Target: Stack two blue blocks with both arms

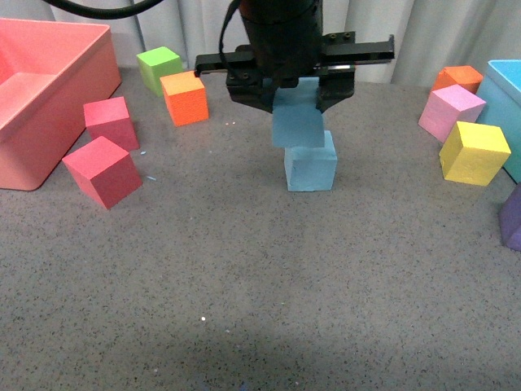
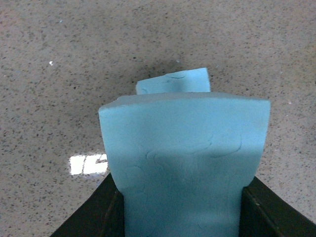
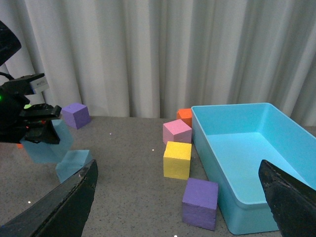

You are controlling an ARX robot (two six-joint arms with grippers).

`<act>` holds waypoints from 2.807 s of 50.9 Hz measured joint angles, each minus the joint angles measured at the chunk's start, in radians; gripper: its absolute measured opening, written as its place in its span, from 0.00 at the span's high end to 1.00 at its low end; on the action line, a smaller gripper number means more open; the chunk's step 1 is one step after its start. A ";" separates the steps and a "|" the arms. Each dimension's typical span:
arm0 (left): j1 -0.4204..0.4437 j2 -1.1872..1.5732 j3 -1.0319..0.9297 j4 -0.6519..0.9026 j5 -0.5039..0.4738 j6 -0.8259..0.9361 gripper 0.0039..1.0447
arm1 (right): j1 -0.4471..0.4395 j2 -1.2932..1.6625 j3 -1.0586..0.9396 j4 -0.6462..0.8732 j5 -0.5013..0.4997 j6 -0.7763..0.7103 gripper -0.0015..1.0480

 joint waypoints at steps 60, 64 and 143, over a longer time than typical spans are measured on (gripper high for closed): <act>-0.056 0.180 0.225 -0.072 -0.085 0.002 0.15 | 0.000 0.000 0.000 0.000 0.000 0.000 0.09; -0.056 0.160 0.193 -0.052 -0.087 0.005 0.05 | 0.000 0.000 0.000 0.000 0.000 0.000 0.09; 0.443 -1.223 -1.677 1.408 -0.007 0.391 0.97 | 0.000 0.000 0.000 0.000 0.000 0.000 0.09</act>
